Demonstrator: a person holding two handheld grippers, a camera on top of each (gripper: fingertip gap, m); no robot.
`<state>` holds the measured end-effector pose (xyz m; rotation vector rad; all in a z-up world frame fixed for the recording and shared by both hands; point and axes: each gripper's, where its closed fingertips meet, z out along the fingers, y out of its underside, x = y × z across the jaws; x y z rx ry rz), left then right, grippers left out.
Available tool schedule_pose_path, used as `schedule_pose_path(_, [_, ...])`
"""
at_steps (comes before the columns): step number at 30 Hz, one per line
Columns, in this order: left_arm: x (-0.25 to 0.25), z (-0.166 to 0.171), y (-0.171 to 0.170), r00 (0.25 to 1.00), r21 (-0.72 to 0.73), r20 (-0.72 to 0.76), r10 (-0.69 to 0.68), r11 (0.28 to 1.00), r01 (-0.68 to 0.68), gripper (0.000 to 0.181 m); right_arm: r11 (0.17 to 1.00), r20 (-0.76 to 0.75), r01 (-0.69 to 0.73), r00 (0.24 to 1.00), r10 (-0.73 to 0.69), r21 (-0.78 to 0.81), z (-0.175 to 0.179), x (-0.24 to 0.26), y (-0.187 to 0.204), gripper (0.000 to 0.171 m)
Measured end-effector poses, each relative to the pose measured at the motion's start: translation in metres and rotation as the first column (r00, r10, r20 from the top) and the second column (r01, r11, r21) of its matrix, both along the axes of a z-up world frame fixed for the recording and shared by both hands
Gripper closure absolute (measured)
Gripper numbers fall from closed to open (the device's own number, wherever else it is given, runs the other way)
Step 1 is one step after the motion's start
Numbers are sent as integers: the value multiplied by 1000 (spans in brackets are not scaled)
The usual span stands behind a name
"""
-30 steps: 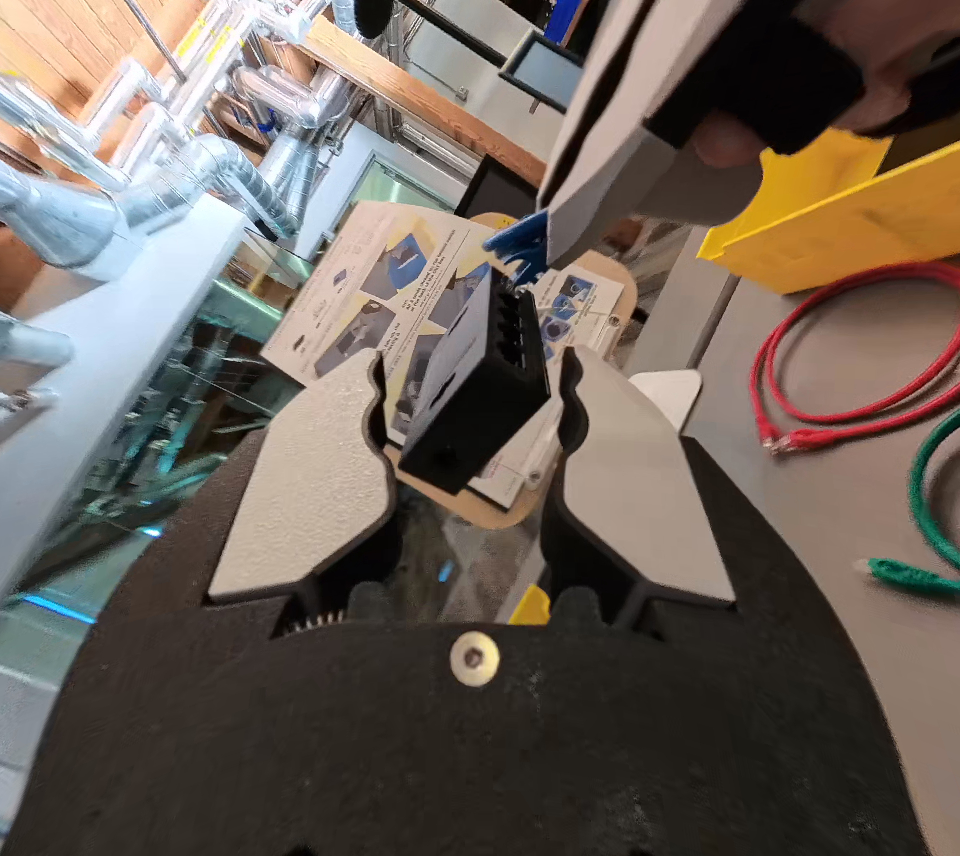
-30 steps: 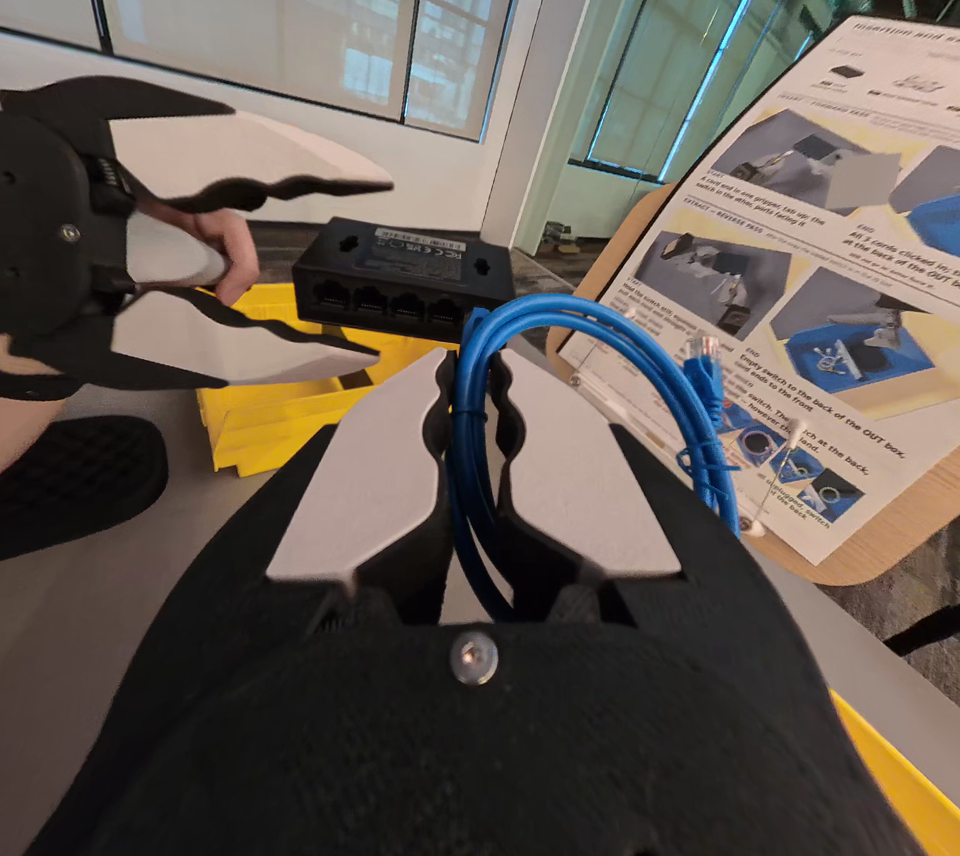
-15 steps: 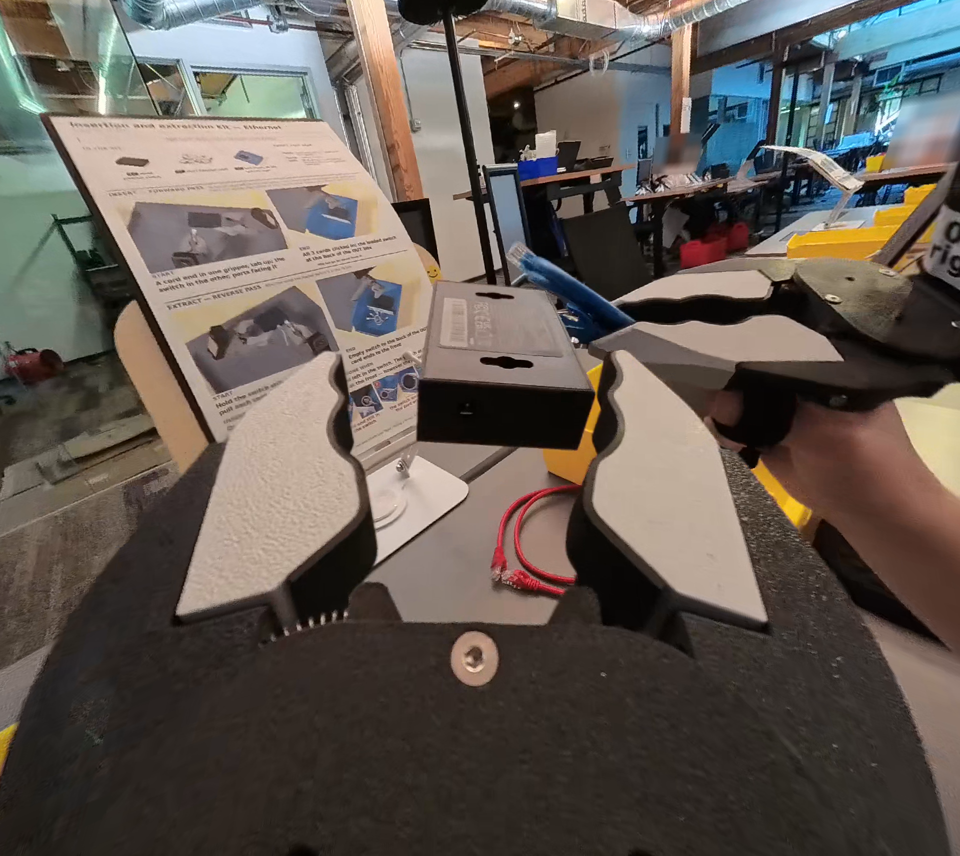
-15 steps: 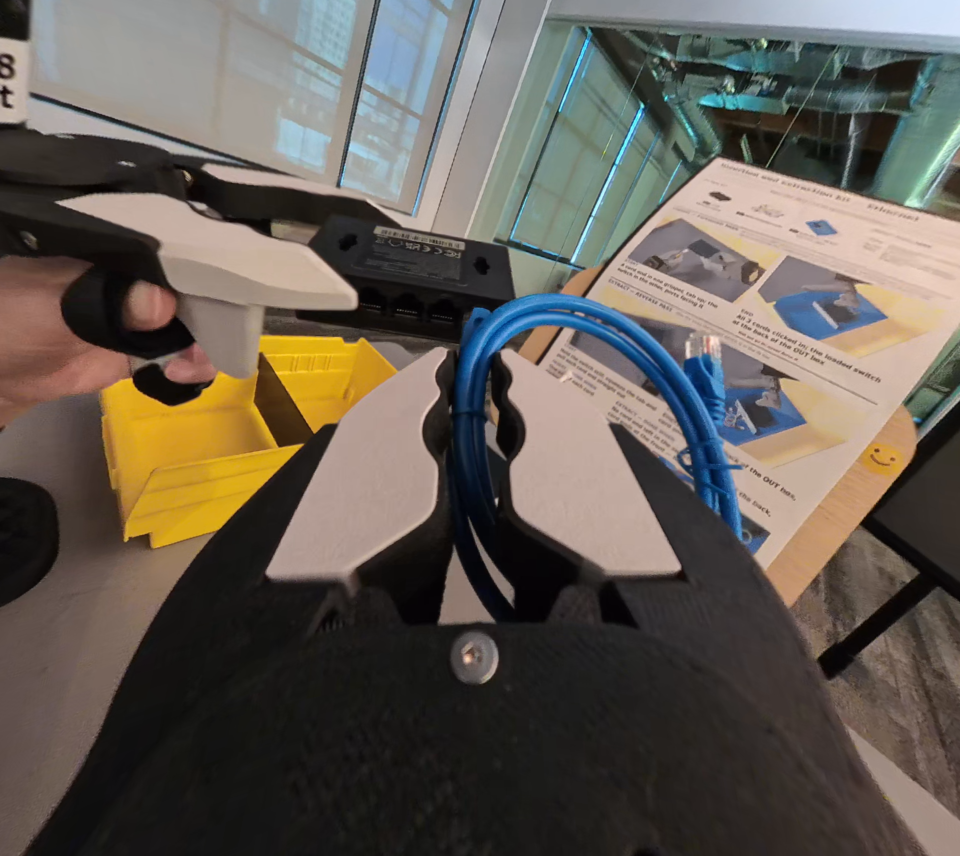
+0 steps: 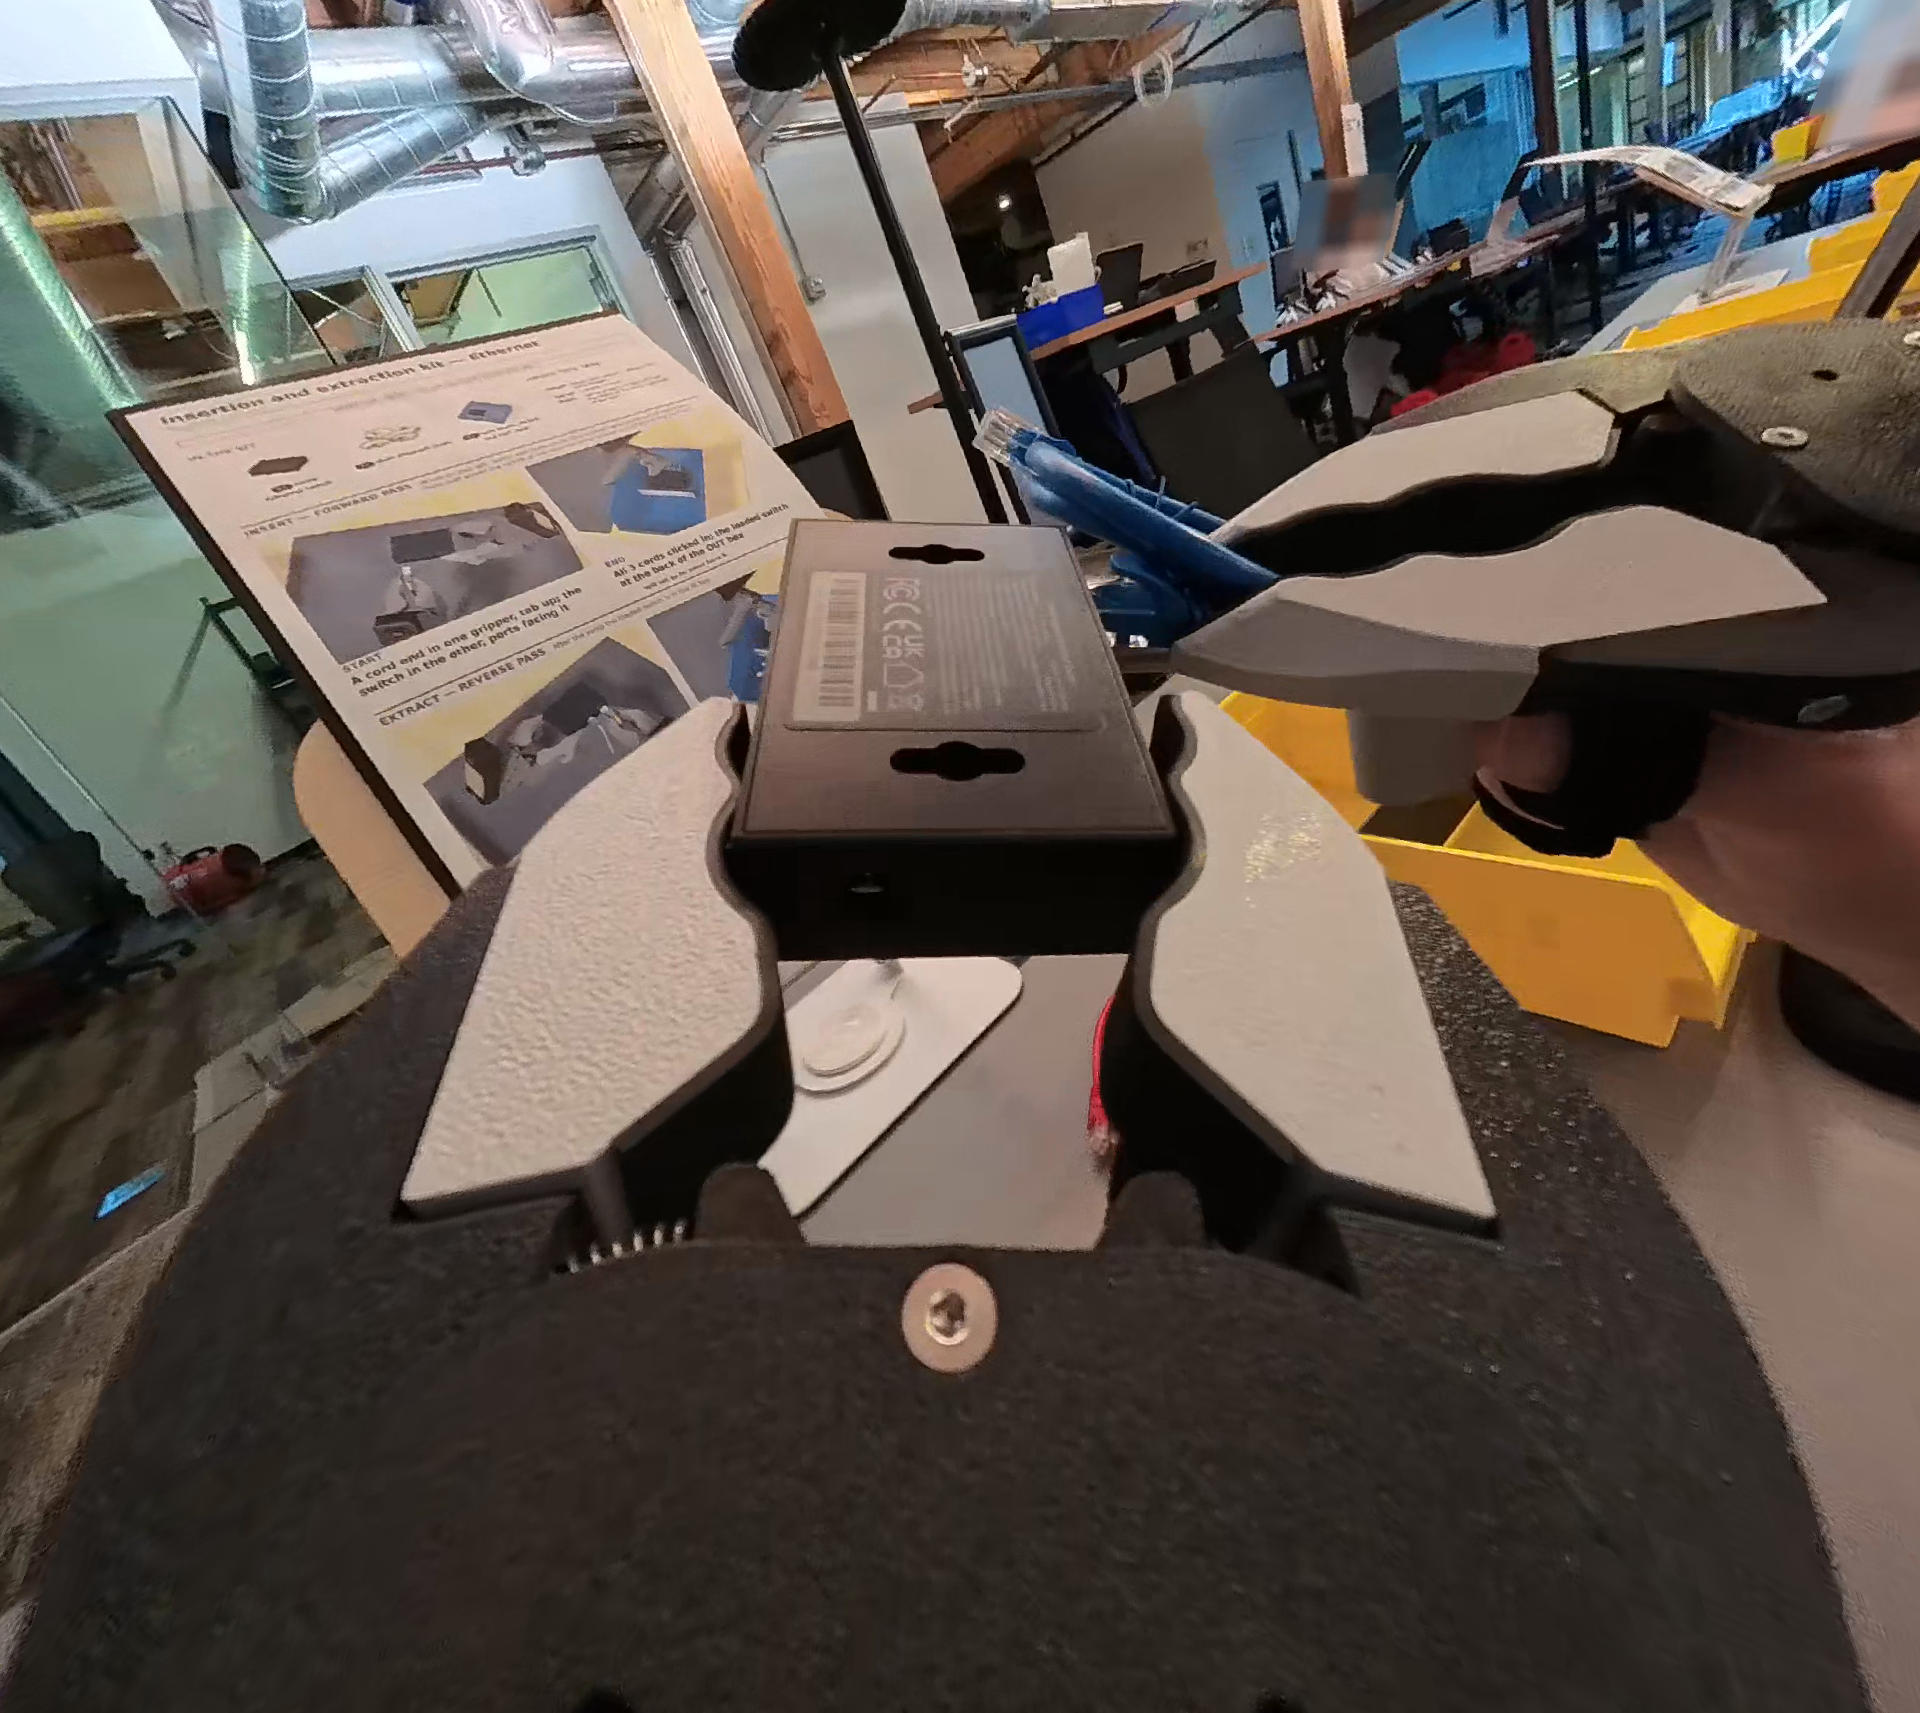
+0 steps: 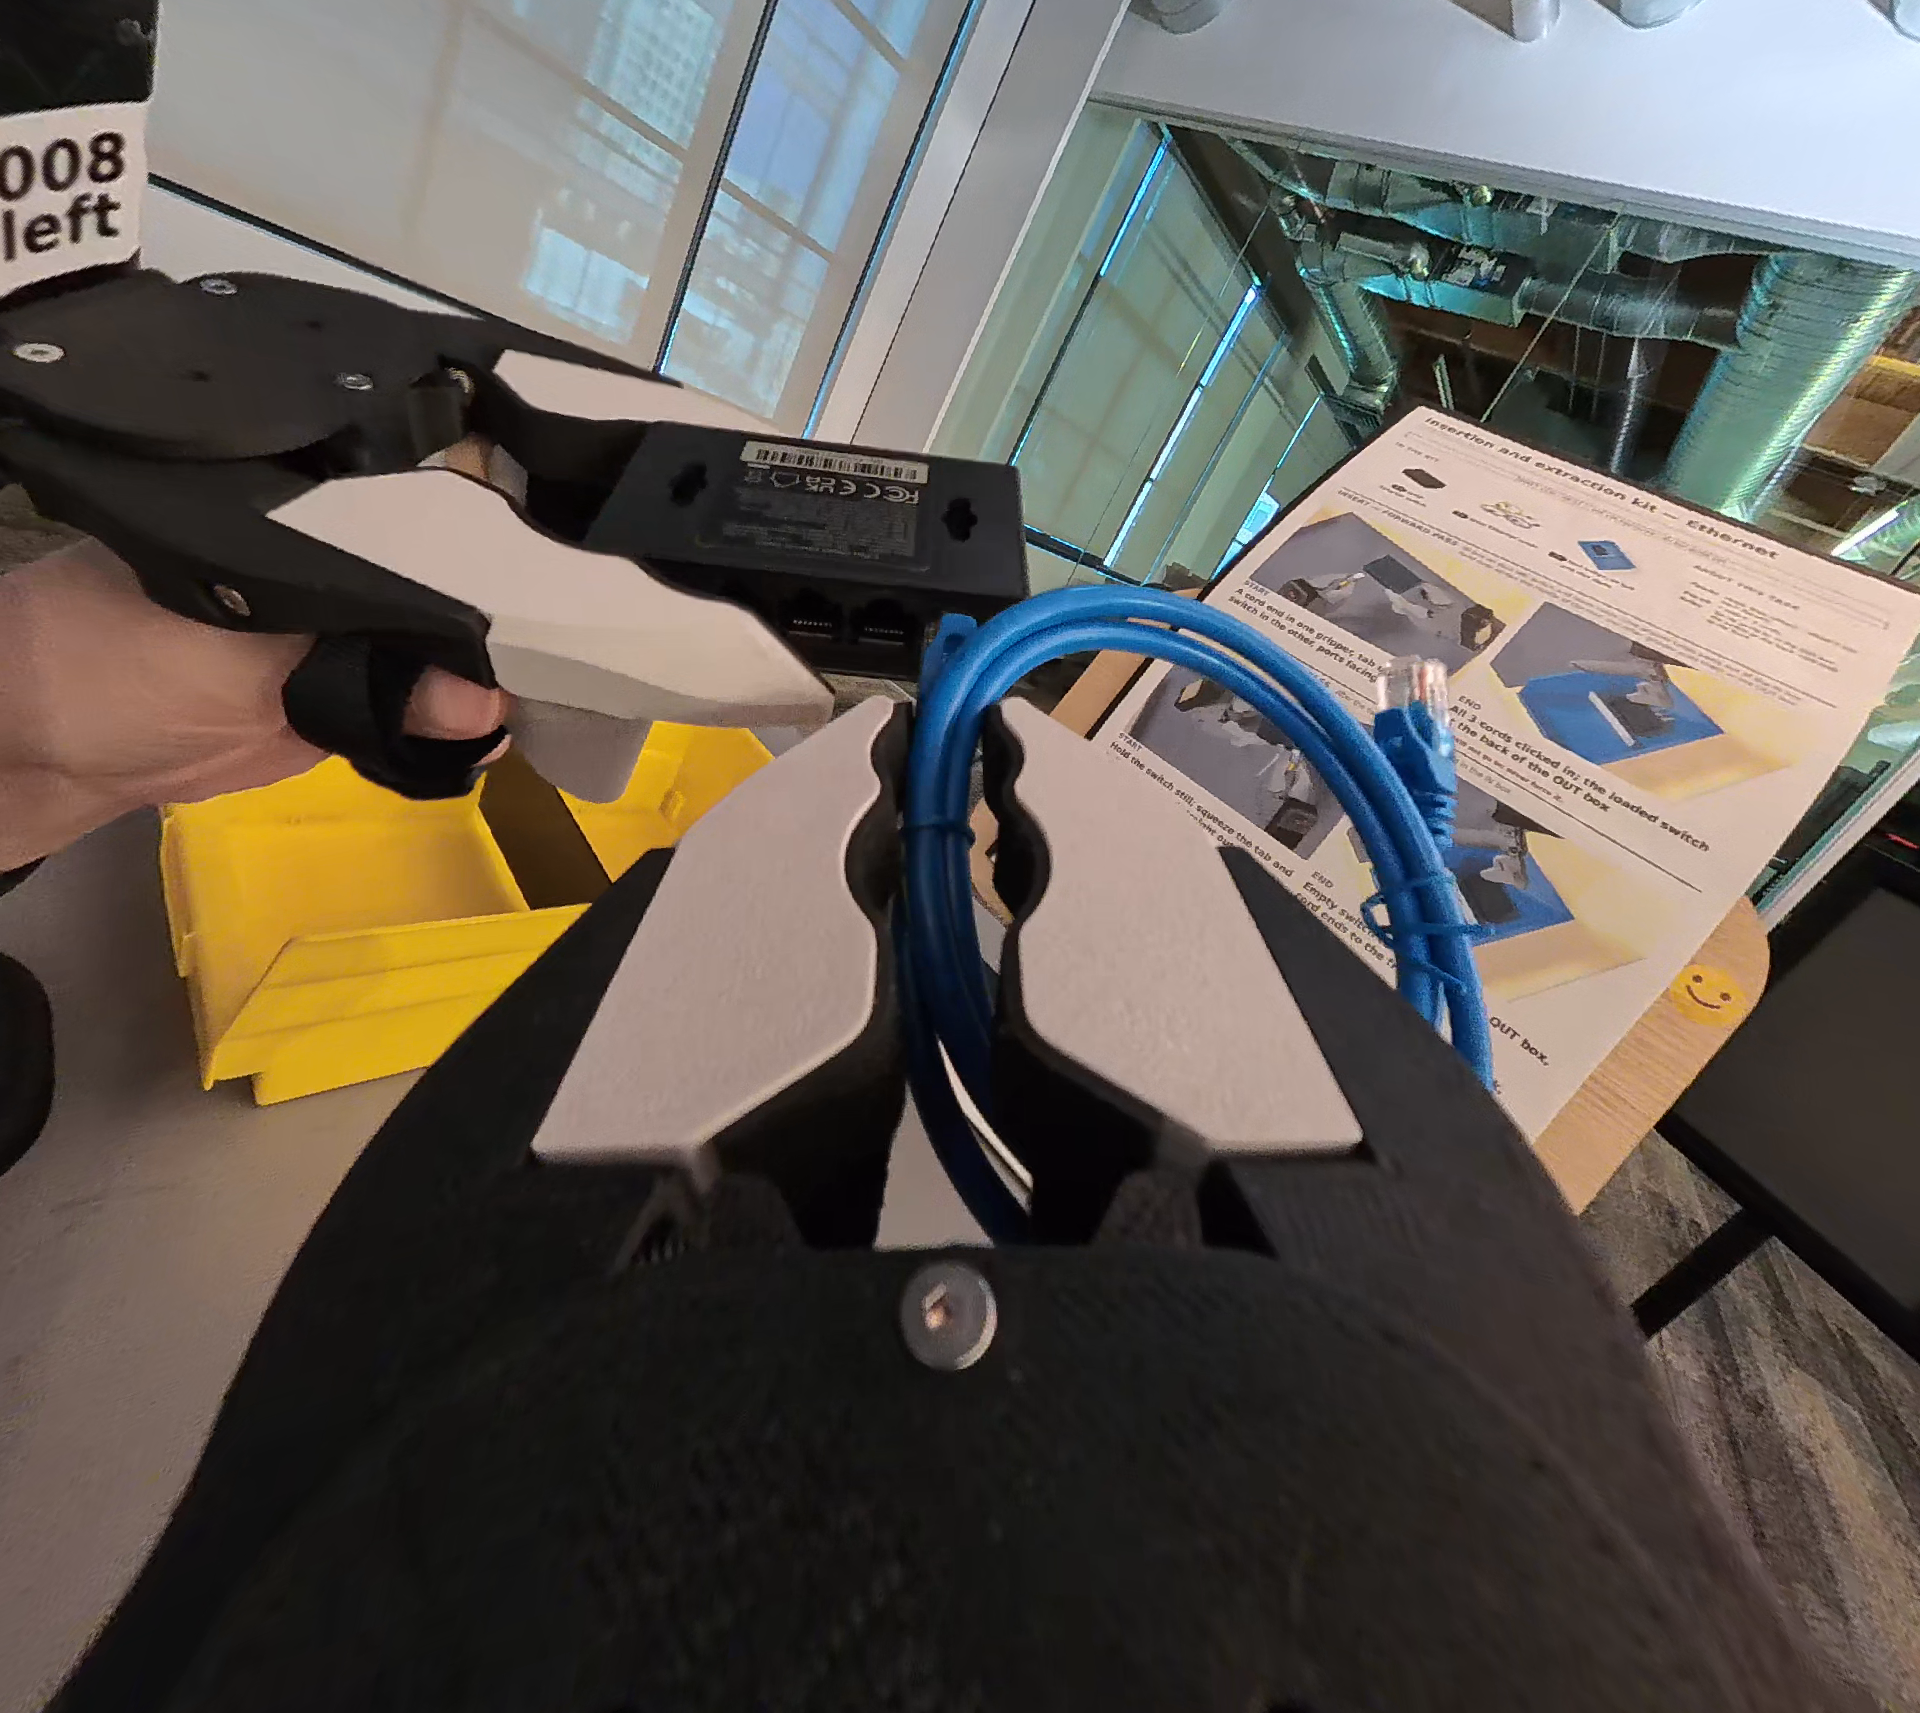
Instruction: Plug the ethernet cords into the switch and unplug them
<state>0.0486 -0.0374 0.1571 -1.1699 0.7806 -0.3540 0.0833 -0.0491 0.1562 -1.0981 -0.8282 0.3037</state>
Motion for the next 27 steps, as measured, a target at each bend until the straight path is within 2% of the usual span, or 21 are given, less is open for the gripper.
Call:
schedule_pose_path(14, [0,-7,-1,997,-7,-73,-8,1000,7,108,998,28,33,999,-35,52,0,-2,-3,158])
schedule_pose_path(27, [-2,-18,1,979,22,-196,50,999,-47,107,997,51,45,998,-48,57,-6,-3,0,158])
